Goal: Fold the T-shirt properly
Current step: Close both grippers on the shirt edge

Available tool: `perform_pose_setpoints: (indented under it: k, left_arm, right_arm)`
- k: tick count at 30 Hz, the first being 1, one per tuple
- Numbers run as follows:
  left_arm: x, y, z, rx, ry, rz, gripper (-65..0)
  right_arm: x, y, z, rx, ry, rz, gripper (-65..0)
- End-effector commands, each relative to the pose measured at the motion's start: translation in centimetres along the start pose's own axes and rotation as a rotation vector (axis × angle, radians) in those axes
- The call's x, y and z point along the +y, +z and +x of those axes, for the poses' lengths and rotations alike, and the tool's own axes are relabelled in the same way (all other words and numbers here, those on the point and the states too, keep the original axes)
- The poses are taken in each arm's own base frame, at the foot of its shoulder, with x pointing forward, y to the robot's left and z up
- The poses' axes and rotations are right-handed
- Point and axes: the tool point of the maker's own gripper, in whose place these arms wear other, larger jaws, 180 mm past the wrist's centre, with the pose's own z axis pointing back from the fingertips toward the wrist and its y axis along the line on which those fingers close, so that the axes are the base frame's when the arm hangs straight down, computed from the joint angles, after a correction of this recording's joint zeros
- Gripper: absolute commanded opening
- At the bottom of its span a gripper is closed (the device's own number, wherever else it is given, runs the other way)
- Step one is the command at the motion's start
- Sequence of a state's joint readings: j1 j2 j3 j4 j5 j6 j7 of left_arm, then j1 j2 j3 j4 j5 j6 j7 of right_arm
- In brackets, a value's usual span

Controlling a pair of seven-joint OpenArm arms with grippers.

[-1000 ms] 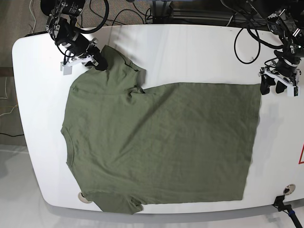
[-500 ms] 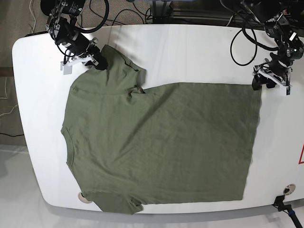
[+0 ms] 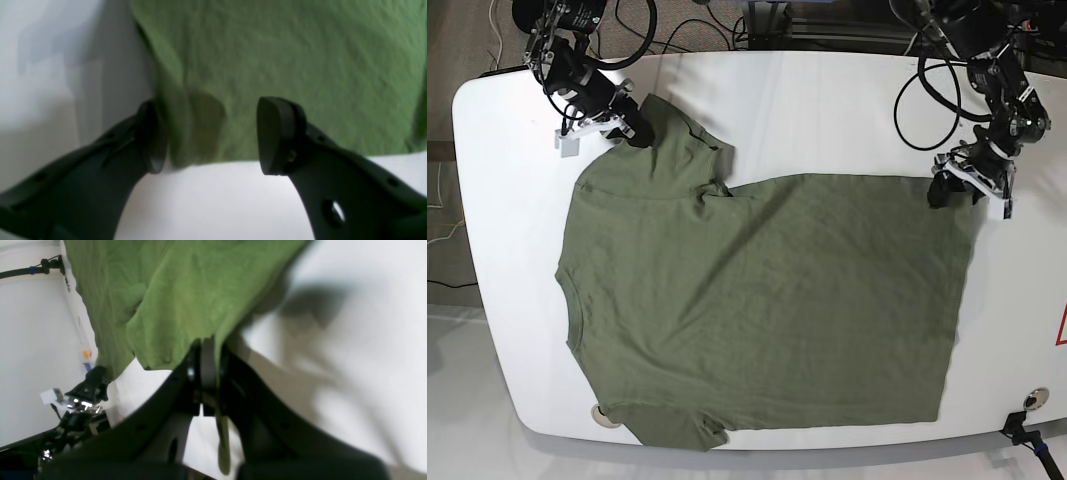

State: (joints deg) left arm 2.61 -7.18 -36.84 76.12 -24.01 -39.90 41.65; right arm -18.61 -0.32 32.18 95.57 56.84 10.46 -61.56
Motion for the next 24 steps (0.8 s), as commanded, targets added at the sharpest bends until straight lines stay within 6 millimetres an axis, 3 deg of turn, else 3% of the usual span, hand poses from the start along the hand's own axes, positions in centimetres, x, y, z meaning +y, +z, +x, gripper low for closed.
perform_pose_setpoints:
  k: [1, 8, 10, 16, 24]
  left_arm:
    - [-0.2, -0.2, 0.9, -0.008, -0.011, -0.002, -27.2]
    - [-0.4, -0.5, 1.6, -0.021, -0.016, -0.008, -27.5]
    - [-0.4, -0.5, 2.0, -0.032, -0.015, -0.007, -31.3]
    - [-0.5, -0.5, 2.2, -0.041, -0.015, -0.009, -64.6]
    - [-0.5, -0.4, 2.3, -0.041, -0.02, -0.009, -65.0]
  right_arm:
    - [0.7, 0.3, 0.8, -0.023, 0.016, 0.022, -65.0]
    - [0.6, 0.3, 0.8, -0.024, 0.015, 0.02, -65.0]
    - [0.6, 0.3, 0.8, -0.024, 0.015, 0.02, -65.0]
    - [0.6, 0.3, 0.8, -0.022, 0.016, 0.021, -65.0]
    - [0.8, 0.3, 0.9, -0.025, 0.02, 0.023, -65.0]
